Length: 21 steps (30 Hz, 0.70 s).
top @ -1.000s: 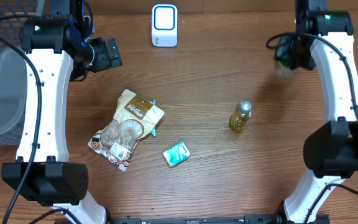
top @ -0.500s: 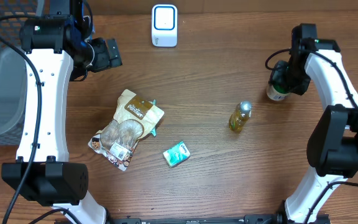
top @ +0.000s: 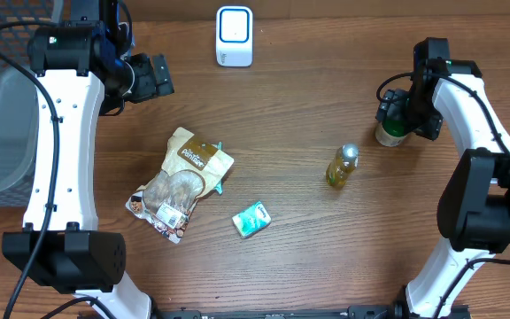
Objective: Scan the item barcode
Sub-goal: 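Carry the green jar right and set it down, then release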
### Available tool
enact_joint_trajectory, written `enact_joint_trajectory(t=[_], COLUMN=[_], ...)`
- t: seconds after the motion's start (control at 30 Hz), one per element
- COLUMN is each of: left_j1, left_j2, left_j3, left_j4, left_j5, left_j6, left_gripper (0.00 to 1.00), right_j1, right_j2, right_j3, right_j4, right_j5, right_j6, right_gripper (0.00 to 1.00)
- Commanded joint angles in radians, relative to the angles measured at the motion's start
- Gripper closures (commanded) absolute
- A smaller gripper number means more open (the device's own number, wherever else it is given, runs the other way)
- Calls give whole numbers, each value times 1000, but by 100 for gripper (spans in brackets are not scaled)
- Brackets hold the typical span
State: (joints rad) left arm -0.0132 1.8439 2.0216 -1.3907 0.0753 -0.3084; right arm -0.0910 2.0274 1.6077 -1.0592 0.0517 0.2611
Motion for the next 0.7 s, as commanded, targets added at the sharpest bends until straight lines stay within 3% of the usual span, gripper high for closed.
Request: enact_joint_trajectory(t=[0.0,0.37,0.67], left_j1=[0,0,0], left_j2=[0,0,0], left_j3=[2,2,2], left_j4=[0,0,0], left_j5=[3,3,3], left_j6=[-6,-6,-6], left_gripper=[0,0,0], right_j1=[-2,45,283], right_j2=[-13,-103,-170], right_j3=[20,441,472], right_j4=[-2,-259,-390], right_j5=[-9,-293,-316], right_j6=[0,-1,0], right_gripper=[15,17,14])
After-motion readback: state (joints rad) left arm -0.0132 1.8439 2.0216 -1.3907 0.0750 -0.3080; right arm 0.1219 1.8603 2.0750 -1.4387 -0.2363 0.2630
